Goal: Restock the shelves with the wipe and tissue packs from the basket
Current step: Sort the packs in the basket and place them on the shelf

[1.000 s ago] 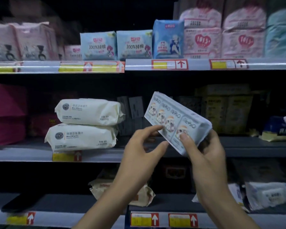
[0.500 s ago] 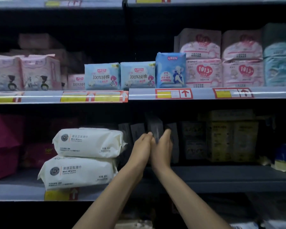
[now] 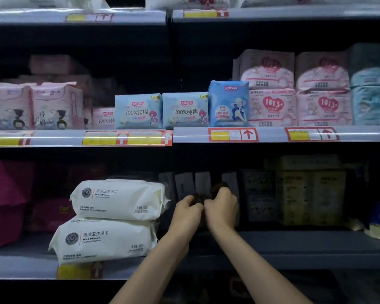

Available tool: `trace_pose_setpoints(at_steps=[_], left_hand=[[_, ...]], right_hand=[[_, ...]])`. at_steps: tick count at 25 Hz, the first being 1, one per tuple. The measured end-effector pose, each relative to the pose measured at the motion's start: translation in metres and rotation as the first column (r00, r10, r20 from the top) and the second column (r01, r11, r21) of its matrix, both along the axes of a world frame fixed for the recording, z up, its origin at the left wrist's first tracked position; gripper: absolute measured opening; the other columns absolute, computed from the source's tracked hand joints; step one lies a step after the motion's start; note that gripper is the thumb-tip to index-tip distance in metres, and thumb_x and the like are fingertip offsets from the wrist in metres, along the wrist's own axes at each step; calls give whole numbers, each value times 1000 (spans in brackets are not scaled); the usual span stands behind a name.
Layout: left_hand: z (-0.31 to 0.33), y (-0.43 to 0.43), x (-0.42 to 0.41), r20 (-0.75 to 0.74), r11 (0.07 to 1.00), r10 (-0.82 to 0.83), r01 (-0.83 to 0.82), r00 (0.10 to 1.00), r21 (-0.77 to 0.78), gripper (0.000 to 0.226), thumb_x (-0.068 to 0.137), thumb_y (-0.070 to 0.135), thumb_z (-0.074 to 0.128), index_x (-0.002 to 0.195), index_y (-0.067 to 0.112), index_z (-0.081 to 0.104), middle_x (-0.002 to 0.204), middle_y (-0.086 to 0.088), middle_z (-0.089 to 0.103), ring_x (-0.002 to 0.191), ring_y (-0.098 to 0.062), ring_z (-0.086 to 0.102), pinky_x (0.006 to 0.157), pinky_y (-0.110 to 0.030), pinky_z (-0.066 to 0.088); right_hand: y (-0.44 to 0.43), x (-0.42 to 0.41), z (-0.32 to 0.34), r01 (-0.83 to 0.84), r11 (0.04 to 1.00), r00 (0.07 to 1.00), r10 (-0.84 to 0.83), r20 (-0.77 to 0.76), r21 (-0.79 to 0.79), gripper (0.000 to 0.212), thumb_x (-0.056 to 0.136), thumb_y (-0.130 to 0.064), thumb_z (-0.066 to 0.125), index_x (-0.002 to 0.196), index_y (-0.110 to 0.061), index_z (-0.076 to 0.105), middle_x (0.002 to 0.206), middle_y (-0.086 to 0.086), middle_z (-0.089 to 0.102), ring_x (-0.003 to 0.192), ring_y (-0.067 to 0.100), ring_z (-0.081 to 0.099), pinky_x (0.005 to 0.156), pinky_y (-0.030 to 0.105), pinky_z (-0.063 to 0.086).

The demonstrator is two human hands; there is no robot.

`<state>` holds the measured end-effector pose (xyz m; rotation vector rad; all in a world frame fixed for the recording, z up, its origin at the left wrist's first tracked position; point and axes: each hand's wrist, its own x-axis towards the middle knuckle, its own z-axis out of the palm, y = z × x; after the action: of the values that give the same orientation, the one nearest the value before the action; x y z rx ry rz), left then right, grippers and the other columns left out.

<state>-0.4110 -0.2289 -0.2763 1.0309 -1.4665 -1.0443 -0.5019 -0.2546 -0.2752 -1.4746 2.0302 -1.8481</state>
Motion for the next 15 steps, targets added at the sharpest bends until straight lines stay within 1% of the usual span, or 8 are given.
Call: trace_pose_setpoints(at_steps=[1,5,8,9,10,12,14,15], left_hand=[[1,3,1,1,1000,-1,1,1000,-3,45,103,4,47,147,11,49,106,1,71,99,-12,70,82,-26,58],[-6,15,12,60,1000,2,-2,998,-9,47,103,9,52,149,16,49,116,3,69,105,-9,67,82,-20,54],[-16,25,23,104,999,44,-41,994,-31,46,101,15,58,146,22,55,121,3,67,113,-14,65,102,-36,53],[-20,30,27,122,998,46,-41,991,-46,45,101,17,60,145,24,55,120,5,67,112,-14,65,104,-38,53],[-24,36,31,145,998,39,-31,989,-61,45,101,19,61,144,27,55,120,7,66,110,-11,64,102,-37,53],[-30,51,39,182,992,19,4,983,-125,46,101,23,63,145,31,53,127,8,64,111,-4,62,95,-28,54],[-38,68,46,236,978,4,45,972,-203,50,100,27,67,147,35,52,135,10,61,113,2,60,84,-15,52],[-43,75,49,261,968,-9,73,965,-239,52,99,30,68,147,38,50,138,12,59,115,4,59,82,-13,52]], right_hand=[[-2,1,4,18,999,1000,-17,-9,28,17,93,-5,64,108,-11,67,103,10,71,92,28,70,72,40,61],[7,-1,-3,1,997,999,2,-35,76,23,94,-19,72,117,-18,68,114,4,70,100,25,69,72,32,55],[32,-16,-13,-58,995,997,62,-43,86,26,93,-15,72,116,-26,68,116,-3,68,95,18,66,69,30,54],[43,-21,-15,-95,992,994,99,-40,83,27,92,-13,72,113,-29,68,115,-6,68,93,15,65,69,30,55],[56,-27,-16,-131,987,990,135,-38,89,27,91,-12,73,109,-31,68,111,-8,68,91,12,65,70,31,56],[84,-37,-19,-199,974,976,207,-64,111,25,90,-15,76,103,-34,67,106,-10,67,91,10,65,73,30,57],[115,-43,-25,-264,956,953,279,-120,131,24,89,-23,80,105,-35,66,106,-12,64,98,8,63,75,26,53],[130,-46,-29,-286,949,940,305,-154,132,27,88,-28,81,108,-36,65,110,-14,63,103,6,61,78,25,50]])
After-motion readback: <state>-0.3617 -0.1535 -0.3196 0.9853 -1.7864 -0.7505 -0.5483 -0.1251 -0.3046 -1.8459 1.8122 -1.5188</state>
